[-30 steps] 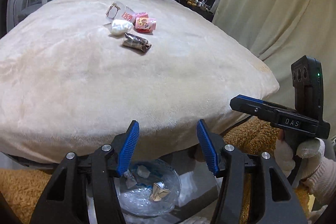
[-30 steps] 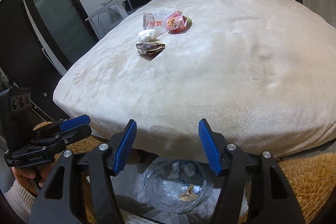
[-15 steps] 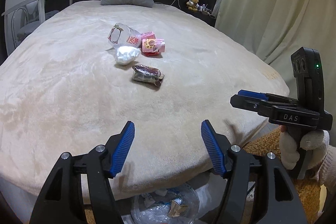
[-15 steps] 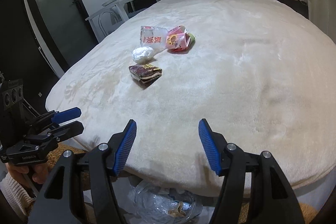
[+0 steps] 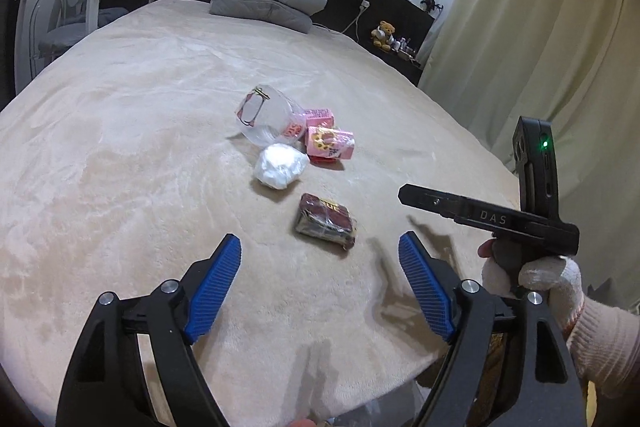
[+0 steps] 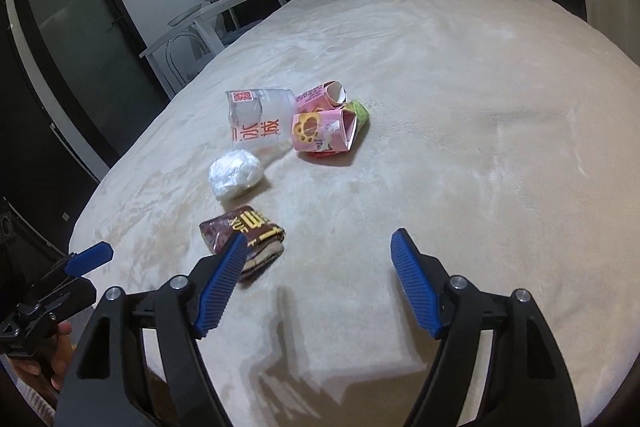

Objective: Collect trash
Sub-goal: 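Move both open grippers back up to the trash on the bed, then grasp the pink snack box with the right gripper while the left grasps the dark red XUE wrapper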

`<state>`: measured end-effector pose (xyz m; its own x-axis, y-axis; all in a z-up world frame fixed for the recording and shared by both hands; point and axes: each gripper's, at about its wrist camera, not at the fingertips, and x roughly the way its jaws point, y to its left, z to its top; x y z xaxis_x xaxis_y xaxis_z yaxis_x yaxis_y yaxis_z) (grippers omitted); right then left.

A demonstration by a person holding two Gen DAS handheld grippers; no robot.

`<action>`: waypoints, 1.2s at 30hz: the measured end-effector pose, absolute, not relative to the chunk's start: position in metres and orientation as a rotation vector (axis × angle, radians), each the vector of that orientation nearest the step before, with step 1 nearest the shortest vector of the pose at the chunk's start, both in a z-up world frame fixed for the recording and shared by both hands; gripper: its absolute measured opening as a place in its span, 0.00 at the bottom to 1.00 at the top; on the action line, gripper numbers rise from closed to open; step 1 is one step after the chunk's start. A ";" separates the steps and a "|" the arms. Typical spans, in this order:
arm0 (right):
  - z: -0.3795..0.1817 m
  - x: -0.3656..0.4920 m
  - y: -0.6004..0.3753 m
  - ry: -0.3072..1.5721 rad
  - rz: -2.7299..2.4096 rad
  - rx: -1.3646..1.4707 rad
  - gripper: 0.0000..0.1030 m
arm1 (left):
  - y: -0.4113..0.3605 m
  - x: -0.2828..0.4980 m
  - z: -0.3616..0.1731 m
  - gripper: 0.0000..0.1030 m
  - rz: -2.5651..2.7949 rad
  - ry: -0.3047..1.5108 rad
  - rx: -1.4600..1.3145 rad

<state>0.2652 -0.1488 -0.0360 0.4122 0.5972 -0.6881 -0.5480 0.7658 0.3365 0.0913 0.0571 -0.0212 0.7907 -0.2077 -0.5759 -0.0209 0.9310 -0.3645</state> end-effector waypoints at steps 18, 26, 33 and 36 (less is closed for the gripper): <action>-0.058 0.332 -0.057 0.835 0.595 -0.024 0.86 | 0.116 0.134 -0.024 0.94 0.054 0.625 -0.383; -0.066 0.349 -0.035 0.843 0.519 -0.068 0.84 | 0.121 0.133 -0.026 0.94 0.071 0.624 -0.401; -0.078 0.366 -0.030 0.901 0.494 -0.078 0.62 | 0.118 0.133 -0.026 0.94 0.061 0.626 -0.394; -0.077 0.366 -0.033 0.898 0.502 -0.065 0.60 | 0.117 0.134 -0.027 0.94 0.060 0.630 -0.389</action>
